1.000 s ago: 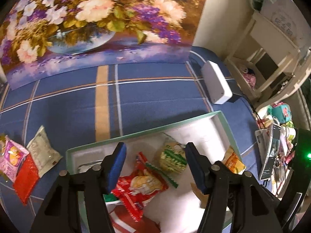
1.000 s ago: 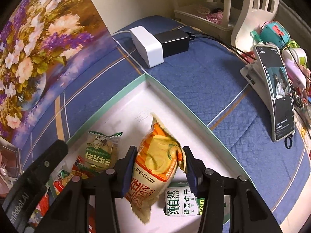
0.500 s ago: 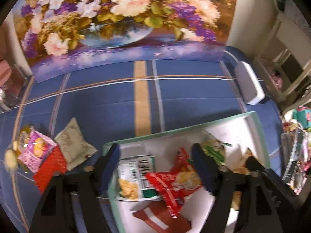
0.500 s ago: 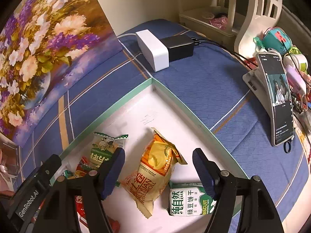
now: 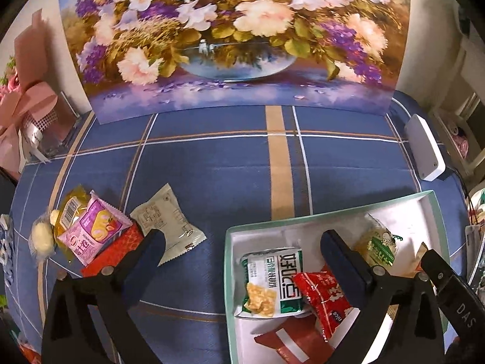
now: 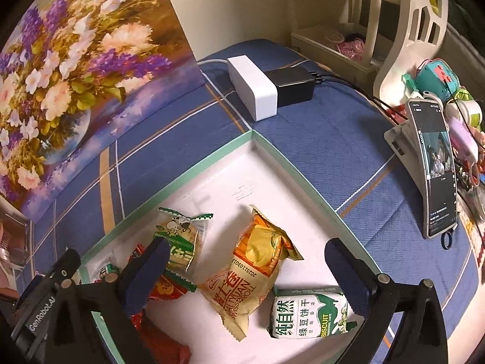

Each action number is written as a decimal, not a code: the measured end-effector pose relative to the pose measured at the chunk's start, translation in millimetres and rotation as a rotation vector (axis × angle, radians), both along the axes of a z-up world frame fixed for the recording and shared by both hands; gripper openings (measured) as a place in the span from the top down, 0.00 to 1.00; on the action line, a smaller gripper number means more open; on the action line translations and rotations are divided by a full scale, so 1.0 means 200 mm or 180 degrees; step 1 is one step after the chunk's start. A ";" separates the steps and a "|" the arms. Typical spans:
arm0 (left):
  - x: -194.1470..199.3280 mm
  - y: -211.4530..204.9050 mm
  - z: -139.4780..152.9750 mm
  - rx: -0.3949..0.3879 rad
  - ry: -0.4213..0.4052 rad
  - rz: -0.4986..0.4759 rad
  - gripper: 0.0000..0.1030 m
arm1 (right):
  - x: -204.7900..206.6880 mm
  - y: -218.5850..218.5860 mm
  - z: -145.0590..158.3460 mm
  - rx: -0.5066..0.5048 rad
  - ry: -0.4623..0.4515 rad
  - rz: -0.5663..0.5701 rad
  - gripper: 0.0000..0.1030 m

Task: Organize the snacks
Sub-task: 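Withdraw both tools from the tray back toward the snack pile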

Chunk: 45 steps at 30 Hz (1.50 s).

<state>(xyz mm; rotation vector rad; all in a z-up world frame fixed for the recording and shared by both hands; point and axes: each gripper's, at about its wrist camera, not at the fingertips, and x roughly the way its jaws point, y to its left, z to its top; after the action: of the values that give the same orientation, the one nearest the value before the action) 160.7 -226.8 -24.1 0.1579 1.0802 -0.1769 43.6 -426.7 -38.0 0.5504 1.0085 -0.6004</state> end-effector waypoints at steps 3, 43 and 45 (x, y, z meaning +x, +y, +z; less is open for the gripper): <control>0.00 0.03 0.02 -0.0036 -0.0018 0.0043 0.01 | 0.00 0.02 0.01 -0.0029 -0.0001 -0.0010 0.00; -0.14 0.98 0.22 0.0163 -0.0114 0.1083 0.01 | 0.13 0.76 0.21 -0.0247 -0.0023 0.0601 0.00; -0.15 1.05 0.21 0.0157 -0.0085 0.1162 0.01 | 0.14 0.81 0.22 -0.0281 -0.0043 0.0665 0.00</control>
<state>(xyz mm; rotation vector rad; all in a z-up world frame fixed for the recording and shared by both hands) 130.7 -17.7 17.3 0.0054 1.0690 0.1793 72.3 -263.9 5.5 0.3653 1.0073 -0.4525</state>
